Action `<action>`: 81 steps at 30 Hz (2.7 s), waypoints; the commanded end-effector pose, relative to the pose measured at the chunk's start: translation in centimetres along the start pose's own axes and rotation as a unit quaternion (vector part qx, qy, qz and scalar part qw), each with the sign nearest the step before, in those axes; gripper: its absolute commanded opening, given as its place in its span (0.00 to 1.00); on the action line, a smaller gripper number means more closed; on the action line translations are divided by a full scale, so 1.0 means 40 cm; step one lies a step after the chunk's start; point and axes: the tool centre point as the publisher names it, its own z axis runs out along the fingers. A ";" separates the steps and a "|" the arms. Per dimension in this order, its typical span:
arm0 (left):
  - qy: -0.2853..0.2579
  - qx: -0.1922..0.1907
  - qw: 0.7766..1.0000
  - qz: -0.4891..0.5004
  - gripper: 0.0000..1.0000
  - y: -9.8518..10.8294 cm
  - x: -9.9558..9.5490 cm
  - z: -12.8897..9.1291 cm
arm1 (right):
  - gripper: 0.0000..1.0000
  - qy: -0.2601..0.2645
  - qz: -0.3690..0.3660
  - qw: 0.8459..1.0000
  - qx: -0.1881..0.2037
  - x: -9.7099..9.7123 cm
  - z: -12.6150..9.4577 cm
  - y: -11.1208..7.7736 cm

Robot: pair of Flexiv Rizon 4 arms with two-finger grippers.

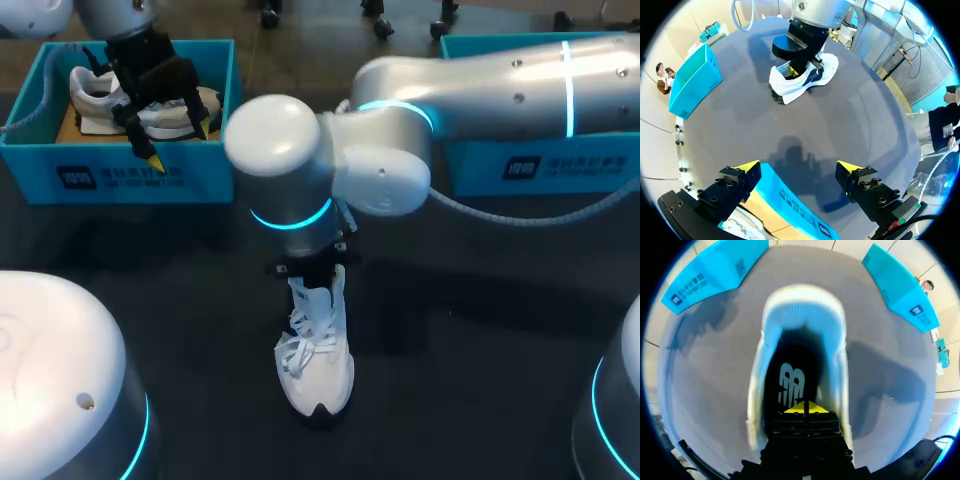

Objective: Take the shoe out of the shoebox, open the shoe tongue, remove and reinsert the insole, then place the shoe into the shoebox

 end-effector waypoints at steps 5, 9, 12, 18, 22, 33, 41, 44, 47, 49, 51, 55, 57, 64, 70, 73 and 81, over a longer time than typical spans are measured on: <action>0.001 -0.001 1.000 0.000 1.00 0.000 0.001 -0.001 | 0.00 -0.008 0.014 1.000 0.009 -0.029 -0.083 0.017; 0.001 -0.001 1.000 0.000 1.00 0.000 0.001 -0.001 | 0.00 0.015 0.014 1.000 0.014 -0.028 -0.083 0.012; 0.001 -0.001 1.000 0.000 1.00 0.000 0.001 -0.001 | 0.39 0.030 0.010 0.999 0.023 -0.024 -0.076 0.002; 0.001 -0.001 1.000 0.000 1.00 0.000 0.001 -0.001 | 0.49 0.037 0.010 0.998 0.041 -0.006 -0.080 -0.016; 0.001 -0.001 1.000 0.000 1.00 0.000 0.001 -0.001 | 0.56 0.038 0.006 0.998 0.047 0.017 -0.084 -0.021; 0.001 -0.001 1.000 0.000 1.00 0.000 0.001 -0.001 | 1.00 0.024 0.012 0.997 0.069 0.035 -0.072 -0.031; 0.001 -0.001 1.000 0.000 1.00 0.000 0.001 -0.001 | 1.00 0.012 0.022 0.998 0.061 0.032 -0.112 -0.038; 0.001 -0.001 1.000 0.000 1.00 0.000 0.001 -0.001 | 1.00 0.007 0.030 0.998 0.063 0.033 -0.119 -0.053; 0.001 -0.001 1.000 0.000 1.00 0.000 0.001 -0.001 | 1.00 0.005 0.038 0.997 0.064 0.032 -0.124 -0.072; 0.001 -0.001 1.000 0.000 1.00 0.000 0.001 -0.001 | 1.00 0.003 0.045 0.997 0.066 0.030 -0.124 -0.080; 0.001 -0.001 1.000 0.000 1.00 0.000 0.001 -0.001 | 1.00 0.002 0.051 0.996 0.067 0.027 -0.125 -0.088; 0.001 -0.001 1.000 0.000 1.00 0.000 0.001 -0.001 | 1.00 0.000 0.059 0.996 0.064 0.027 -0.139 -0.105; 0.001 -0.001 1.000 0.000 1.00 0.000 0.001 -0.001 | 1.00 0.003 0.063 0.996 0.064 0.027 -0.142 -0.116; 0.001 -0.001 1.000 0.000 1.00 0.000 0.001 -0.001 | 1.00 -0.010 0.080 0.995 0.059 0.037 -0.185 -0.156; 0.001 -0.001 1.000 0.000 1.00 0.000 0.001 -0.001 | 1.00 0.004 0.090 0.994 0.056 0.048 -0.214 -0.216; 0.001 -0.001 1.000 0.000 1.00 0.000 0.001 -0.001 | 1.00 0.008 0.091 0.994 0.059 0.056 -0.227 -0.235; 0.001 -0.001 1.000 0.000 1.00 0.000 0.001 -0.001 | 1.00 0.012 0.104 0.994 0.041 0.084 -0.289 -0.324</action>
